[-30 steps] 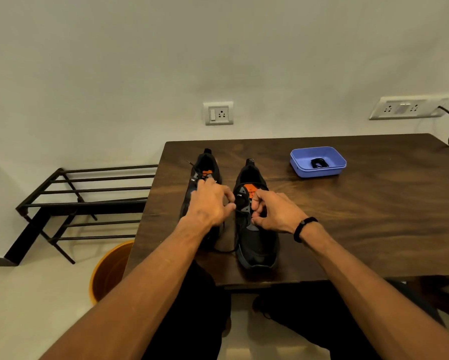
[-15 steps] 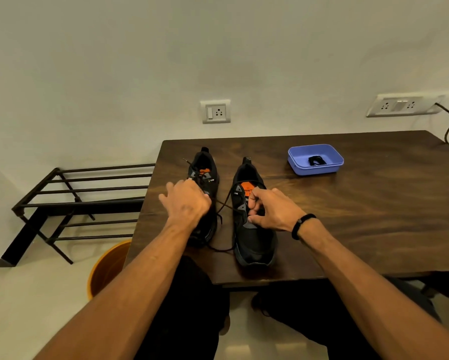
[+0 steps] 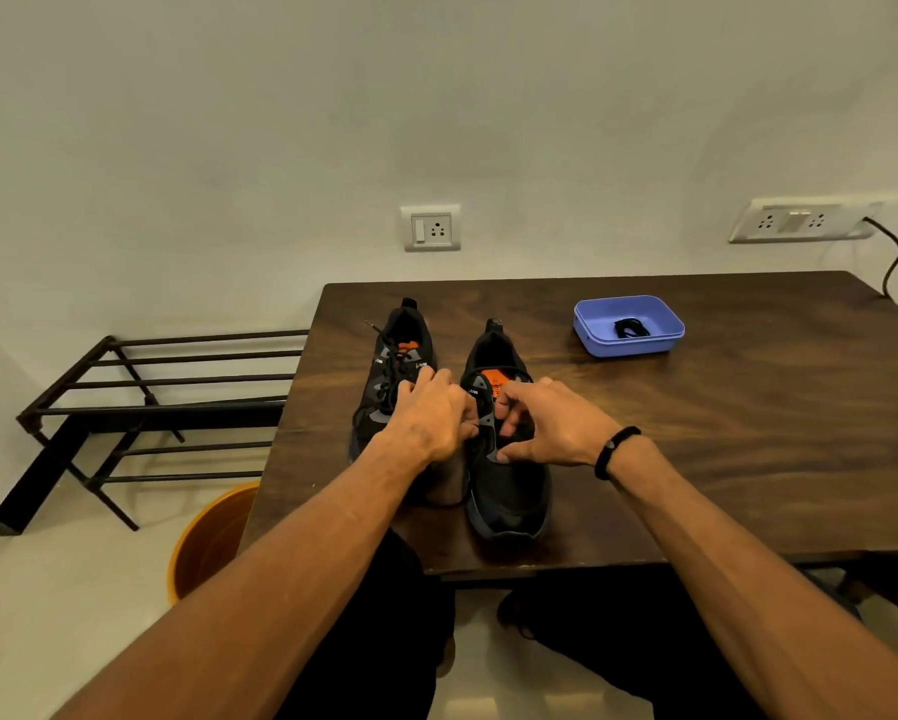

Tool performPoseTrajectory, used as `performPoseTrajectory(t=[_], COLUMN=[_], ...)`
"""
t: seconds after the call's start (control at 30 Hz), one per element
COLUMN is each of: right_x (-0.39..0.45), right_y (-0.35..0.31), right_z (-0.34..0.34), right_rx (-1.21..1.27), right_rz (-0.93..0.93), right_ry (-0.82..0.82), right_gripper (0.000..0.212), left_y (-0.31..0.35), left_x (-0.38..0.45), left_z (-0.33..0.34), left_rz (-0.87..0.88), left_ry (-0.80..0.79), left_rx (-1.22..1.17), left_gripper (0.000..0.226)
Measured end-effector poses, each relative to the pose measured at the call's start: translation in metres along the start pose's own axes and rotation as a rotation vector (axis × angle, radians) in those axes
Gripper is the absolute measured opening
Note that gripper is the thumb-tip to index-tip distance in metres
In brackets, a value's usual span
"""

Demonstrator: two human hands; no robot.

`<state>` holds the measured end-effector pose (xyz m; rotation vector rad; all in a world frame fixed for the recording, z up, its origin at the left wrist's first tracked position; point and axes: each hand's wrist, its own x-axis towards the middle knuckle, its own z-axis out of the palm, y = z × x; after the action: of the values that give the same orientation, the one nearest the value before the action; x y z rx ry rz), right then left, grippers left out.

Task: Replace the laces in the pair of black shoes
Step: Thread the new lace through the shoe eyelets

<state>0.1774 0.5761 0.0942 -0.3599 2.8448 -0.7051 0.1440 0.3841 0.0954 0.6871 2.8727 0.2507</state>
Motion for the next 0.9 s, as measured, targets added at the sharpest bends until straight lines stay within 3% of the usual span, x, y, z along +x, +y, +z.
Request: performPoseTrajectory(t=[0.17, 0.33, 0.37, 0.47, 0.53, 0.7, 0.77, 0.83, 0.9], right_x=[0.001, -0.006, -0.006, -0.005, -0.003, -0.004, -0.006, -0.006, -0.005], right_y=[0.003, 0.008, 0.009, 0.007, 0.003, -0.006, -0.009, -0.015, -0.025], right_z=[0.0, -0.006, -0.007, -0.009, -0.007, -0.007, -0.007, -0.005, -0.002], right_rx=[-0.159, 0.022, 0.056, 0.099, 0.13, 0.486, 0.604, 0.761, 0.963], right_rz=[-0.074, -0.063, -0.047, -0.009, 0.031, 0.198, 0.229, 0.227, 0.209], right_ry=[0.001, 0.091, 0.13, 0.225, 0.202, -0.082, -0.16, -0.213, -0.256], right_gripper=[0.049, 0.055, 0.048, 0.021, 0.015, 0.019, 0.035, 0.051, 0.053], left_y=[-0.005, -0.01, -0.01, -0.004, 0.001, 0.009, 0.013, 0.013, 0.01], left_x=[0.002, 0.002, 0.001, -0.009, -0.013, -0.012, -0.011, -0.012, -0.013], left_z=[-0.003, -0.001, -0.001, -0.002, 0.002, -0.001, -0.006, -0.014, -0.018], left_rz=[-0.05, -0.086, -0.132, -0.188, -0.158, -0.147, -0.228, -0.313, -0.348], left_ry=[-0.006, 0.15, 0.093, -0.355, -0.466, -0.377, -0.33, -0.175, -0.077], left_rx=[0.03, -0.207, -0.295, -0.313, -0.286, -0.39, -0.656, -0.974, -1.282], left_gripper=[0.018, 0.021, 0.021, 0.035, 0.04, 0.022, 0.026, 0.022, 0.011])
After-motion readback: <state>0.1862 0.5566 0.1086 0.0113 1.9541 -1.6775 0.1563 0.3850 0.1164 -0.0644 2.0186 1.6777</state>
